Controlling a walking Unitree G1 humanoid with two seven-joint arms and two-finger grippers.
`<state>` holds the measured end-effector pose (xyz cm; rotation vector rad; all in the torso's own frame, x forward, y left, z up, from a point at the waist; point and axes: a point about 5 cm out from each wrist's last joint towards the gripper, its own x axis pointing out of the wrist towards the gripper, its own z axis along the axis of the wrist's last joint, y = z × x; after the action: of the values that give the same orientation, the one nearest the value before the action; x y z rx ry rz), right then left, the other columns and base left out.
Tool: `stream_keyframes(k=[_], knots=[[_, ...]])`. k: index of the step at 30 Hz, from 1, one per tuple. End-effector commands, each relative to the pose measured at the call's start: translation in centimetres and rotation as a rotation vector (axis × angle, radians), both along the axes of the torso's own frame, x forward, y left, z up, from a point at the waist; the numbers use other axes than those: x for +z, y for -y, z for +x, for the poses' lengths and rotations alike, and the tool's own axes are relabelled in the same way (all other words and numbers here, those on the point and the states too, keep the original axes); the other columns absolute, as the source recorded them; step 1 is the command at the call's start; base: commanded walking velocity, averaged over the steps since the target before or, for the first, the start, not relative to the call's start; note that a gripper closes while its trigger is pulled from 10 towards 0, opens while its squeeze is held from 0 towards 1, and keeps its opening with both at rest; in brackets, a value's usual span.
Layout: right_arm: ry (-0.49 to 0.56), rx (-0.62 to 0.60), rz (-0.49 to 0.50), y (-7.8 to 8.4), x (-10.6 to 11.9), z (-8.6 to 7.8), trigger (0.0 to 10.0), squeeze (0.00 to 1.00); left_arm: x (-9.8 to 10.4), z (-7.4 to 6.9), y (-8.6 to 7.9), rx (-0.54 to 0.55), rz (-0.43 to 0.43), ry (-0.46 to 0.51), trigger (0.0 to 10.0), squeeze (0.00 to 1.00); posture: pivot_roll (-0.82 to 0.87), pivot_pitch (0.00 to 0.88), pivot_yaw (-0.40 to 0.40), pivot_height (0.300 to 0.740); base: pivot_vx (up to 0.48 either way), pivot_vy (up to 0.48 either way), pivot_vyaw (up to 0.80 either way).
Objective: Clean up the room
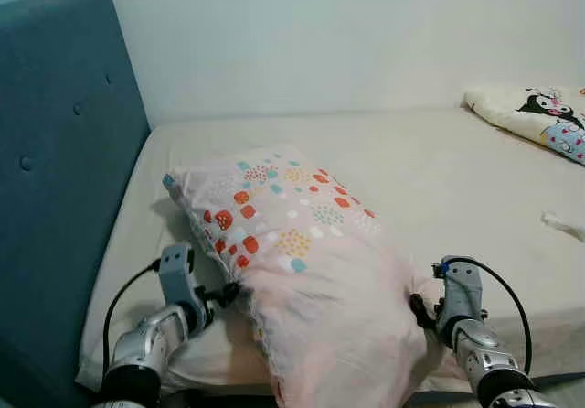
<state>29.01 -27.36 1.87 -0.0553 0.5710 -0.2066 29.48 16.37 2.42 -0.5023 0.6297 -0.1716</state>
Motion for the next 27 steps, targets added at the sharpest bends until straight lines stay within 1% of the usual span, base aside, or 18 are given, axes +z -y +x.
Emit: stream_keyframes(k=[1,2,4,5,6,8,10,13,14,15,16,18,19,20,21,22,24,27], knots=[[-0.077,-0.001,0.003,-0.1,-1.4,-1.2,10.0,0.0,0.6,-0.3,0.8,-0.01,-0.182,0.013,10.0,0.0,-0.06,0.0,-0.008,0.371,0.0,0.0,0.0],[-0.077,-0.001,0.003,-0.1,-1.4,-1.2,10.0,0.0,0.6,-0.3,0.8,-0.01,-0.182,0.013,10.0,0.0,-0.06,0.0,-0.008,0.371,0.0,0.0,0.0],[-0.08,0.001,0.0,0.0,-1.4,-1.2,10.0,0.0,1.2,-0.7,1.6,-0.035,-0.367,0.03,10.0,0.0,-0.06,0.0,-0.011,0.371,0.0,0.0,0.0],[-0.08,0.001,0.0,0.0,-1.4,-1.2,10.0,0.0,1.2,-0.7,1.6,-0.035,-0.367,0.03,10.0,0.0,-0.06,0.0,-0.011,0.371,0.0,0.0,0.0],[-0.079,0.003,-0.002,0.0,-1.3,-1.1,10.0,0.0,1.8,-0.7,2.3,-0.051,-0.483,0.05,10.0,0.0,-0.06,0.0,-0.011,0.371,0.0,0.0,0.0],[-0.079,0.003,-0.002,0.0,-1.3,-1.1,10.0,0.0,1.8,-0.7,2.3,-0.051,-0.483,0.05,10.0,0.0,-0.06,0.0,-0.011,0.371,0.0,0.0,0.0],[-0.077,0.004,-0.002,0.0,-1.2,-1.0,10.0,0.0,2.4,-0.6,2.8,-0.056,-0.552,0.067,10.0,0.0,-0.06,0.0,-0.009,0.371,0.0,0.0,0.0],[-0.077,0.004,-0.003,0.0,-1.2,-1.0,10.0,0.0,2.9,-0.5,3.2,-0.07,-0.595,0.081,10.0,0.0,-0.06,0.0,-0.011,0.371,0.0,0.0,0.0],[-0.078,0.005,-0.004,0.0,-1.2,-1.0,10.0,0.0,3.6,-0.4,3.8,-0.104,-0.632,0.105,10.0,0.0,-0.06,0.0,-0.012,0.371,0.0,0.0,0.0],[-0.078,0.005,-0.004,0.0,-1.2,-1.0,10.0,0.0,3.6,-0.4,3.8,-0.104,-0.632,0.105,10.0,0.0,-0.06,0.0,-0.012,0.371,0.0,0.0,0.0],[-0.079,0.007,-0.006,0.0,-1.2,-1.0,10.0,0.0,4.4,-0.4,4.6,-0.15,-0.658,0.128,10.0,0.0,-0.07,0.0,-0.013,0.371,0.0,0.0,0.0],[-0.079,0.007,-0.006,0.0,-1.2,-1.0,10.0,0.0,4.4,-0.4,4.6,-0.15,-0.658,0.128,10.0,0.0,-0.07,0.0,-0.013,0.371,0.0,0.0,0.0],[-0.08,0.007,-0.008,0.0,-1.2,-1.1,10.0,0.0,5.0,-0.6,5.3,-0.203,-0.673,0.145,10.0,0.0,-0.07,0.0,-0.014,0.371,0.0,0.0,0.0],[-0.08,0.007,-0.008,0.0,-1.2,-1.1,10.0,0.0,5.0,-0.6,5.3,-0.203,-0.673,0.145,10.0,0.0,-0.07,0.0,-0.014,0.371,0.0,0.0,0.0],[-0.079,0.009,-0.011,0.1,-1.1,-1.0,10.0,0.0,5.1,-1.2,6.4,-0.292,-0.642,0.137,10.0,0.0,-0.07,0.0,-0.012,0.371,0.0,0.0,0.0],[-0.077,0.01,-0.012,0.1,-1.0,-0.9,10.0,0.0,5.0,-1.5,6.8,-0.33,-0.616,0.126,10.0,0.0,-0.07,0.0,-0.012,0.371,0.0,0.0,0.0],[-0.077,0.01,-0.012,0.1,-1.0,-0.9,10.0,0.0,5.0,-1.5,6.8,-0.33,-0.616,0.126,10.0,0.0,-0.07,0.0,-0.012,0.371,0.0,0.0,0.0],[-0.074,0.008,-0.014,0.2,-0.9,-0.8,10.0,0.0,5.0,-2.1,7.8,-0.409,-0.565,0.105,10.0,0.0,-0.07,0.0,-0.01,0.371,0.0,0.0,0.0]])
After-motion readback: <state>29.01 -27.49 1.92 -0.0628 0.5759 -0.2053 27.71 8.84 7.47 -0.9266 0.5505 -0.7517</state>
